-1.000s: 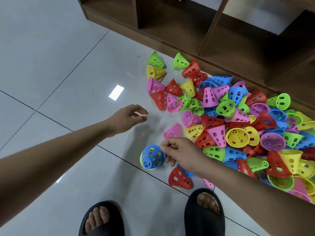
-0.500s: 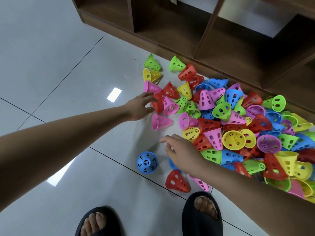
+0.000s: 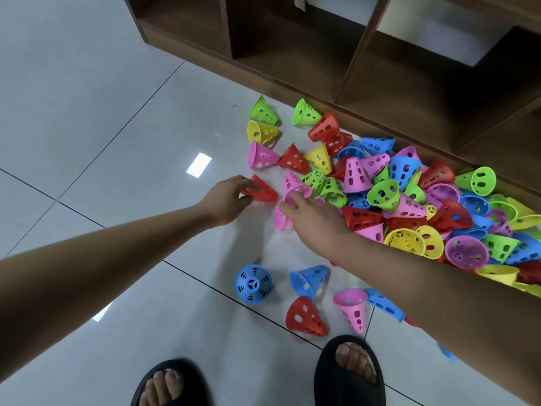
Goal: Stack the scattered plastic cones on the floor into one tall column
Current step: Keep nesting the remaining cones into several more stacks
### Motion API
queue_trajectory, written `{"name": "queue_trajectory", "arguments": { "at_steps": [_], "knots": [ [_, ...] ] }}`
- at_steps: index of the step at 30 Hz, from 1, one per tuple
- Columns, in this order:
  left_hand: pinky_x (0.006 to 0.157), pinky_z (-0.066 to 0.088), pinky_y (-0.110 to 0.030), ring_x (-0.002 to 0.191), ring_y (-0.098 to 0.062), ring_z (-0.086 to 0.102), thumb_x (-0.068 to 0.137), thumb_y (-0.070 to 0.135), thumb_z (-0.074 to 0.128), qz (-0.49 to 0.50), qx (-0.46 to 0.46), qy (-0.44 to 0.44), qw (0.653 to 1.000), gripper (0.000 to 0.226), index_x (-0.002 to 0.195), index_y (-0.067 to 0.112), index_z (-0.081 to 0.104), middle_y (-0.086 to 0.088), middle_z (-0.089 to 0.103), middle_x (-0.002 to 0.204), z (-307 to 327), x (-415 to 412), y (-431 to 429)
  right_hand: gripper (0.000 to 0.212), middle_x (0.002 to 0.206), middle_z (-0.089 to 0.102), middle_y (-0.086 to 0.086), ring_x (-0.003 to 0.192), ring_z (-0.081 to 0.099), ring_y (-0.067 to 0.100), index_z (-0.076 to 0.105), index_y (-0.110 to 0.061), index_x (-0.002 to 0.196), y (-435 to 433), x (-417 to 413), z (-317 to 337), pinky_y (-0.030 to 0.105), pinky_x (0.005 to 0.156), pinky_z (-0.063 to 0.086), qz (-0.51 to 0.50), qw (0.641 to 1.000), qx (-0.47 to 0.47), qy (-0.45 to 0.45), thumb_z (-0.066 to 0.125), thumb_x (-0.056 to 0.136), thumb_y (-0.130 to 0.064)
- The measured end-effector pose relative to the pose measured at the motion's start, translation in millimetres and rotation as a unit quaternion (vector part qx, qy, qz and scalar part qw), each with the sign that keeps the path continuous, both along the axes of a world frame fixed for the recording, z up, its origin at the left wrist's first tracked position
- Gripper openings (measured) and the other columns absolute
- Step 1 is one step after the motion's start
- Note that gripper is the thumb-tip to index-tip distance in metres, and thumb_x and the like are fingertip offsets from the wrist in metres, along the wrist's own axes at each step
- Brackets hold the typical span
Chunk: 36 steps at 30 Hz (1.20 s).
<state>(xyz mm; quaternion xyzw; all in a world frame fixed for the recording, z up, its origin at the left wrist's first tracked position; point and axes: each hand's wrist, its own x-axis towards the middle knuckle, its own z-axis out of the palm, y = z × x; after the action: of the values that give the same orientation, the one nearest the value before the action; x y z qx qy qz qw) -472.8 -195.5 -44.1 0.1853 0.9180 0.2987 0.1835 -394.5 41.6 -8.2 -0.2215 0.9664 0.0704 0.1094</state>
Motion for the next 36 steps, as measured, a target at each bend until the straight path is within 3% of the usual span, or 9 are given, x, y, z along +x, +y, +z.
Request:
{"name": "queue_trajectory", "arguments": {
  "at_steps": [3,6,8,13,16,22,24,29,36],
  "knots": [
    [0.097,0.053,-0.036,0.104,-0.014,0.07,0.103,0.018,0.066,0.054,0.039,-0.011,0.998,0.021,0.118,0.025,0.078,0.007,0.074,0.116,10.8,10.8,-8.7,0.05,0.125,0.057,0.013,0.087,0.068,0.033,0.059,-0.014,0.13,4.8,5.7,-1.6,0.036,0.057,0.034,0.029,0.999,0.001,0.014,0.066,0.082,0.001],
    [0.075,0.051,-0.027,0.082,-0.006,0.066,0.105,0.021,0.065,0.115,0.104,-0.037,0.987,0.017,0.108,0.031,0.079,0.013,0.077,0.096,29.8,24.9,-15.7,0.047,0.102,0.062,0.011,0.071,0.065,0.031,0.067,-0.015,0.109,14.1,9.8,-10.9,0.032,0.047,0.033,0.029,0.998,-0.05,0.027,0.079,0.067,0.002],
    [0.065,0.045,-0.024,0.072,-0.005,0.059,0.106,0.021,0.065,0.151,0.174,-0.071,0.971,0.018,0.108,0.032,0.079,0.014,0.076,0.09,48.1,37.0,-17.9,0.037,0.097,0.06,0.007,0.073,0.064,0.03,0.067,-0.017,0.105,21.0,11.5,-14.8,0.033,0.048,0.043,0.004,0.994,-0.099,0.047,0.081,0.073,-0.003],
    [0.068,0.049,-0.023,0.079,-0.009,0.061,0.107,0.017,0.064,0.217,0.33,-0.133,0.909,0.028,0.13,0.03,0.071,0.004,0.073,0.089,85.3,73.0,-20.2,0.007,0.091,0.059,-0.006,0.075,0.06,0.022,0.063,-0.021,0.097,32.7,21.7,5.5,0.039,0.061,0.051,-0.126,0.947,-0.293,0.043,0.065,0.102,-0.025],
    [0.07,0.05,-0.024,0.077,-0.011,0.058,0.108,0.013,0.061,0.226,0.356,-0.184,0.888,0.024,0.122,0.023,0.077,0.005,0.075,0.096,88.4,98.3,-21.7,0.009,0.082,0.066,-0.004,0.077,0.064,0.019,0.067,-0.02,0.097,32.3,34.2,23.4,0.038,0.068,0.055,-0.264,0.862,-0.431,-0.036,0.063,0.105,-0.025],
    [0.07,0.044,-0.025,0.076,-0.015,0.05,0.111,0.011,0.054,0.206,0.32,-0.245,0.892,0.029,0.111,0.021,0.082,0.001,0.076,0.1,70.6,143.1,-27.2,0.018,0.067,0.056,0.008,0.058,0.051,0.019,0.065,-0.011,0.091,12.9,61.8,53.1,0.027,0.051,0.04,-0.4,0.566,-0.681,-0.237,0.055,0.107,-0.012],
    [0.07,0.043,-0.027,0.074,-0.015,0.048,0.111,0.012,0.053,0.217,0.293,-0.245,0.898,0.03,0.11,0.022,0.081,0.006,0.073,0.09,62.2,148.7,-29.9,0.014,0.065,0.055,0.008,0.056,0.05,0.019,0.063,-0.005,0.101,3.7,72.0,59.5,0.026,0.05,0.04,-0.391,0.51,-0.696,-0.319,0.059,0.098,-0.018],
    [0.071,0.045,-0.033,0.071,-0.011,0.054,0.112,0.017,0.052,0.217,0.251,-0.242,0.912,0.026,0.108,0.026,0.076,0.01,0.073,0.084,45.8,163.0,-26.5,0.014,0.067,0.056,0.008,0.057,0.051,0.019,0.059,-0.006,0.092,-18.4,93.3,50.0,0.024,0.053,0.042,-0.336,0.53,-0.64,-0.442,0.056,0.105,-0.011],
    [0.062,0.051,-0.019,0.067,-0.006,0.061,0.104,0.017,0.065,0.242,0.204,-0.224,0.922,0.015,0.104,0.029,0.075,0.004,0.075,0.095,29.7,178.2,-29.4,0.018,0.075,0.065,0.008,0.064,0.059,0.019,0.063,-0.008,0.091,-27.7,105.5,20.4,0.026,0.053,0.044,-0.385,0.614,-0.559,-0.403,0.058,0.107,-0.015]
  ]
}}
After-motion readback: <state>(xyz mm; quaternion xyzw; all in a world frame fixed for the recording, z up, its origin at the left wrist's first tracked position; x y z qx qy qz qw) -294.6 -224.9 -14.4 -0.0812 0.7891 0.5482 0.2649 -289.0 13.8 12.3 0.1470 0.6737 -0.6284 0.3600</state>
